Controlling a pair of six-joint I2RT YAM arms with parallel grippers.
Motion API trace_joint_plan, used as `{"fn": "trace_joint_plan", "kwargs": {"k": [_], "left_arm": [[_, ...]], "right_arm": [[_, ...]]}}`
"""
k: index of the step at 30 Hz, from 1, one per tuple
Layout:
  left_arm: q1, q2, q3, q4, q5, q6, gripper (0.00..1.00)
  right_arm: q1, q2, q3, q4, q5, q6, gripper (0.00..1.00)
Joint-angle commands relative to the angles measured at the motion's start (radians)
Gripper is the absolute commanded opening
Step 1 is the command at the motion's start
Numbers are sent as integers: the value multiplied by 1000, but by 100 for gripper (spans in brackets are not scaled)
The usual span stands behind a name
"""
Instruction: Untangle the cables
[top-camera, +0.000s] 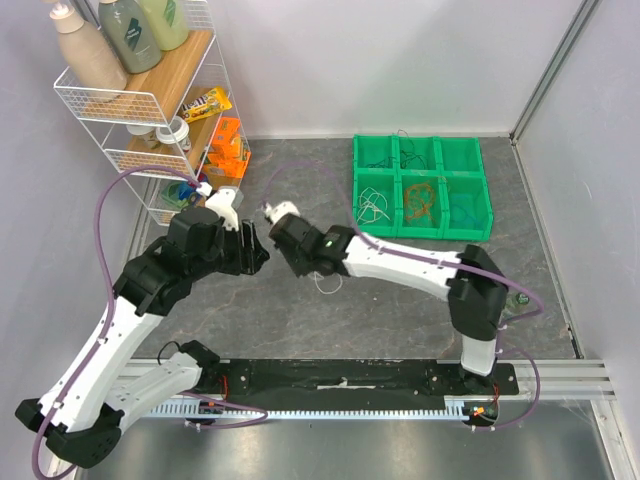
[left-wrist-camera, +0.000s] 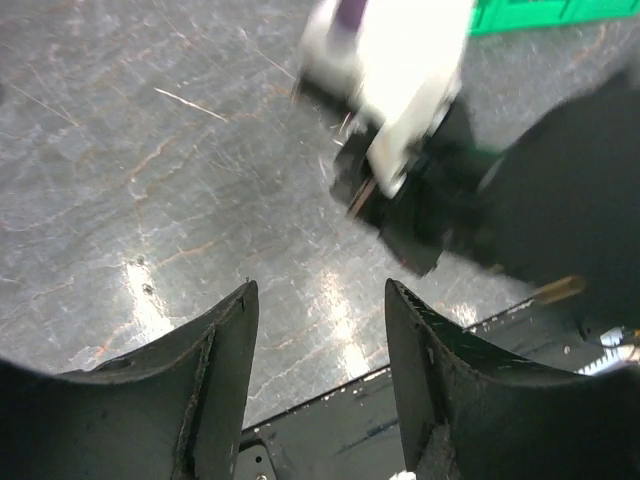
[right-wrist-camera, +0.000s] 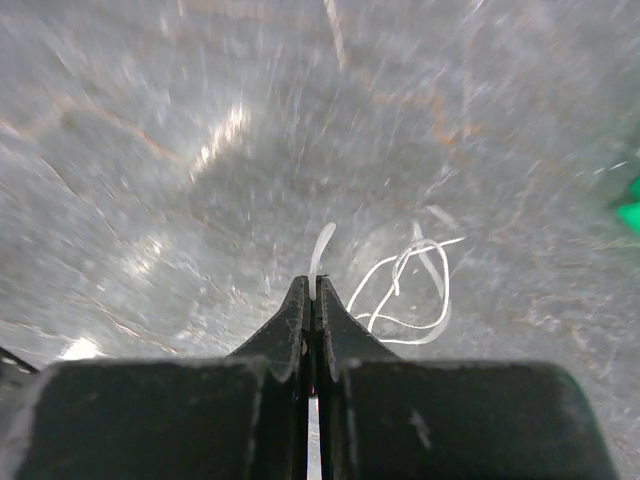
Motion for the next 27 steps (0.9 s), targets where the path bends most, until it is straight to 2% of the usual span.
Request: {"fn": "trace_joint_plan", "kwargs": {"k": [1,8,14,20,27], "left_arm": [[-17,2,-4,-27,53,28,60],[-18,19,-3,-20,66,22,59],[-20,27,8,-23,83,22,59],[-21,37,28,-35,99,20,59],[-21,60,54,-43,106,16,59]], "right_arm": [[-128,-145,76,75,-34,61,0],[-361,-219,119,117,-170,81,0],[-527,-185,136,168,-281,100,0],[-593,-119,121,214,-301,64,0],[-641,-13,121,251,-212,-35,0]]}}
